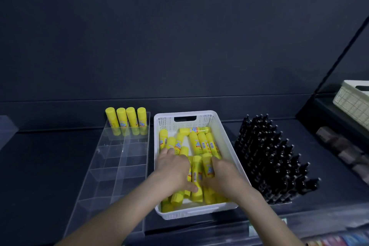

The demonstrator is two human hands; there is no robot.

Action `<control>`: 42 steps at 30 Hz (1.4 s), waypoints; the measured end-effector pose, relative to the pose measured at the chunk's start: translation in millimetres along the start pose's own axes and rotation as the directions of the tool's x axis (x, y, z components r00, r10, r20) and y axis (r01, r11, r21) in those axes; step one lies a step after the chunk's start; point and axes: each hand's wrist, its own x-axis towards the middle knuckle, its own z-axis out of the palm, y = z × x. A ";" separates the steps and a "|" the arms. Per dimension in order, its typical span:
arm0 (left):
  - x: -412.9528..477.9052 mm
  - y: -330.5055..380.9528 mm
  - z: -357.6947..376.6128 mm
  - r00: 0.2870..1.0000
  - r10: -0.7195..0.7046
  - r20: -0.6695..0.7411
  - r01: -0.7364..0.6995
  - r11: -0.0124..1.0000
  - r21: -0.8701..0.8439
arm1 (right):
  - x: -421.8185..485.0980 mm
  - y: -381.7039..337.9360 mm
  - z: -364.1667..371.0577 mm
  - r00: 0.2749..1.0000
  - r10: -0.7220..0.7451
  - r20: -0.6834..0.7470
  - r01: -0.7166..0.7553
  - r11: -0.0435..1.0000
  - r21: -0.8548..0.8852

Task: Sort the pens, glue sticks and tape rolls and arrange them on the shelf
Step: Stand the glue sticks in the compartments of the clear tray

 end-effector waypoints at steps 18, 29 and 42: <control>32.1 13.0 -14.4 0.994 -0.106 -0.004 0.104 0.984 -0.142 | -6.4 17.9 0.0 0.931 -0.079 -0.357 0.237 0.875 0.423; 33.2 22.4 -11.8 0.977 -0.189 0.097 0.206 0.957 -0.204 | -0.9 22.0 6.3 0.900 -0.117 -0.421 0.306 0.856 0.416; 27.5 17.7 -7.7 0.964 -0.261 0.042 0.243 0.812 -0.531 | -5.2 18.8 1.5 0.914 -0.100 -0.394 0.284 0.850 0.444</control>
